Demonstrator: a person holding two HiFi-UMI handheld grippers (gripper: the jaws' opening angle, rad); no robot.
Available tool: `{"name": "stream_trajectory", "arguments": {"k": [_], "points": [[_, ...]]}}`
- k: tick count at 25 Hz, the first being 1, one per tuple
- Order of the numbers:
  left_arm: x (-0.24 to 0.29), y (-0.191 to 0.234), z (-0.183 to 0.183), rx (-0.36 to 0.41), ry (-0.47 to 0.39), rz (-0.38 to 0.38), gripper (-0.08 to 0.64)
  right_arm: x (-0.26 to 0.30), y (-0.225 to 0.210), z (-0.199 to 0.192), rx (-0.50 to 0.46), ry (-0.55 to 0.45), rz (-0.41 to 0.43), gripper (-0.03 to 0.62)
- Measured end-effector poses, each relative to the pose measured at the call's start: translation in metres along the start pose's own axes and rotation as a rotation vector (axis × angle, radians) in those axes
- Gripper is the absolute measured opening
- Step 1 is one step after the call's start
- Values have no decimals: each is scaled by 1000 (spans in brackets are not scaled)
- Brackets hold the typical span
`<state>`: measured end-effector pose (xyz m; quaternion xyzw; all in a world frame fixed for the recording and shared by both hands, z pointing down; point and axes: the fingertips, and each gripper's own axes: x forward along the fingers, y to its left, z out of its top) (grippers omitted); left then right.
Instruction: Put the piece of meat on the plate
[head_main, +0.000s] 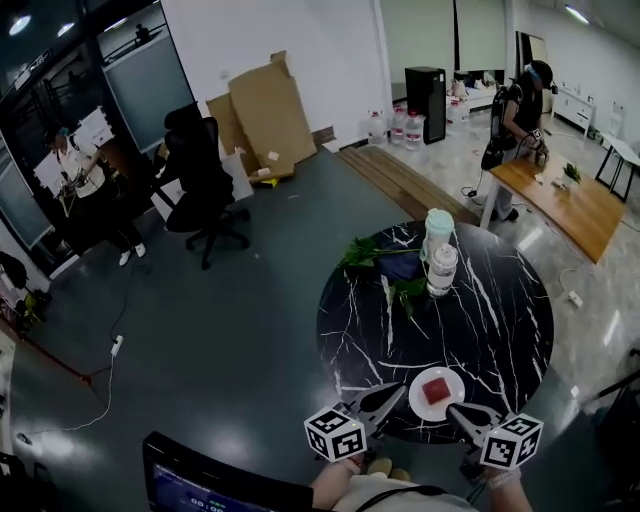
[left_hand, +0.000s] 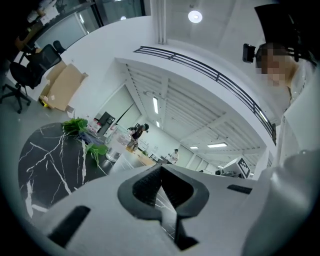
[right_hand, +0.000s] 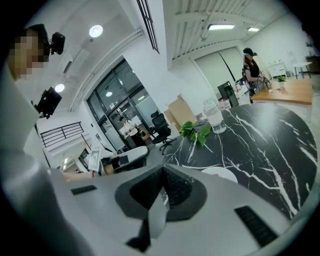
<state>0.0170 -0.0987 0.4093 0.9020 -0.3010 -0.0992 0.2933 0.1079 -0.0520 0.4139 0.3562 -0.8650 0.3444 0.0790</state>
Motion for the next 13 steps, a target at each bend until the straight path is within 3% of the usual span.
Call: {"name": "stream_trajectory", "arguments": {"k": [8, 13], "points": [[-15, 13, 8, -7, -27, 34, 8, -3, -22, -16, -70, 88, -78, 11], [-59, 57, 15, -145, -176, 136, 8, 1, -40, -9, -94, 115, -106, 11]]}}
